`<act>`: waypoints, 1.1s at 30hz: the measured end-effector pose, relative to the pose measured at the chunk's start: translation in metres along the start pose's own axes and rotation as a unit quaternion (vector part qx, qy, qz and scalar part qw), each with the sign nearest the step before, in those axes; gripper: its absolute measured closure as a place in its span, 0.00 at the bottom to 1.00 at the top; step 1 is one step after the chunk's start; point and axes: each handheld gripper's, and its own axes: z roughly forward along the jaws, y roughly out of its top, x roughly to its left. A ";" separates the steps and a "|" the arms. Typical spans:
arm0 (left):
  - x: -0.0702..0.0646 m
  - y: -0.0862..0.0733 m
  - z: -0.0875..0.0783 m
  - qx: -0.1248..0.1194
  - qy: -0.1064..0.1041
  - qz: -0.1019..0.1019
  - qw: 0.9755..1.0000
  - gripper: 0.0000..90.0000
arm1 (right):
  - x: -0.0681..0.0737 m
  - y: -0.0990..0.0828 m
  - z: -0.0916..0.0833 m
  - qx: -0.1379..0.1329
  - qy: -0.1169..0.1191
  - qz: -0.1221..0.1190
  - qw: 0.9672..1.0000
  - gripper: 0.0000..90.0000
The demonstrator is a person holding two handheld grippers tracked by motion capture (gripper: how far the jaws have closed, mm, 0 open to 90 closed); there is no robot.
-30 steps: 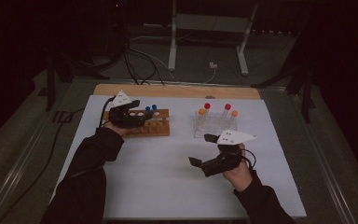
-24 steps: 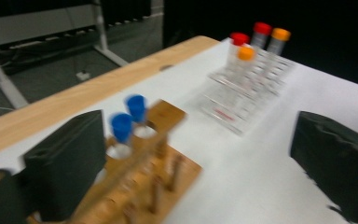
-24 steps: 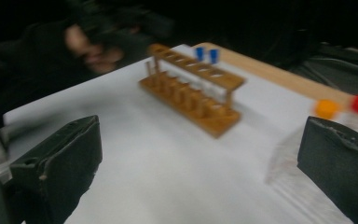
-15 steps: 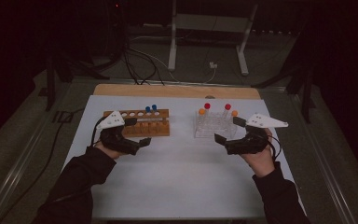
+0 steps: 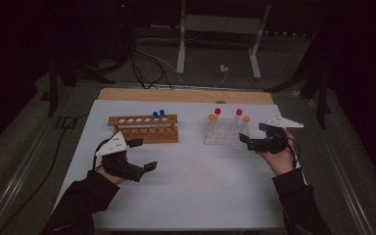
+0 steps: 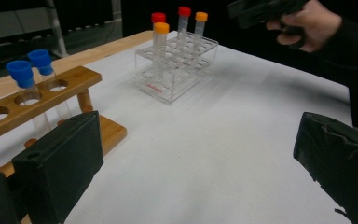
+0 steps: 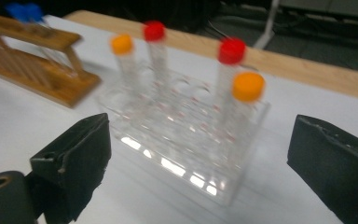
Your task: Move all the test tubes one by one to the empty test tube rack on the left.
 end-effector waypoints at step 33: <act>0.001 -0.006 0.002 0.005 0.000 -0.002 1.000 0.03 | -0.021 0.007 0.051 0.063 -0.043 -0.014 0.997 0.82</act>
